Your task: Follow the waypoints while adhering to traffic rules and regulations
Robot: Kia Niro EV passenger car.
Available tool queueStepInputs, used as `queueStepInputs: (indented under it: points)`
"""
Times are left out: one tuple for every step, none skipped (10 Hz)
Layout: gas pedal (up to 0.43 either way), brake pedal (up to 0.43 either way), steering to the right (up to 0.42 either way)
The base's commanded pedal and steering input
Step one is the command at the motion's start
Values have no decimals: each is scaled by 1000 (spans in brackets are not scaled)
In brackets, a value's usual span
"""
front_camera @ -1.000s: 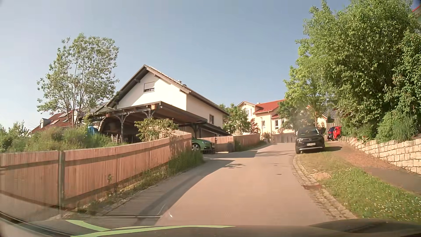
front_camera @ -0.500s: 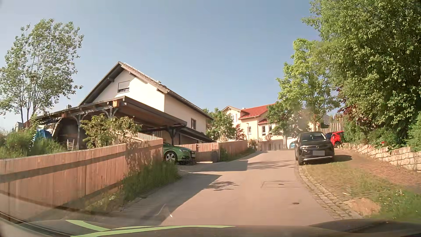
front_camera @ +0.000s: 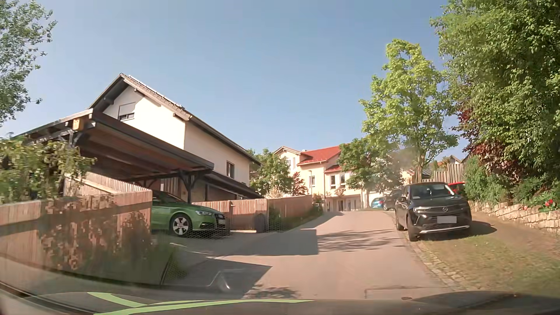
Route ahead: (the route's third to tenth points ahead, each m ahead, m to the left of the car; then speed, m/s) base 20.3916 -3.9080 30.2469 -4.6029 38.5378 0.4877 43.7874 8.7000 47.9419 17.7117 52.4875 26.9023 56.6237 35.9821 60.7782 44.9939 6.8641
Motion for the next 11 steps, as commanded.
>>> queueStepInputs:
  points:
    - [189,0,85]
    - [189,0,86]
    - [197,0,87]
    - [197,0,88]
    - [197,0,89]
    - [197,0,89]
    - [197,0,89]
    - [209,0,89]
    - [209,0,89]
    - [209,0,89]
    - [209,0,90]
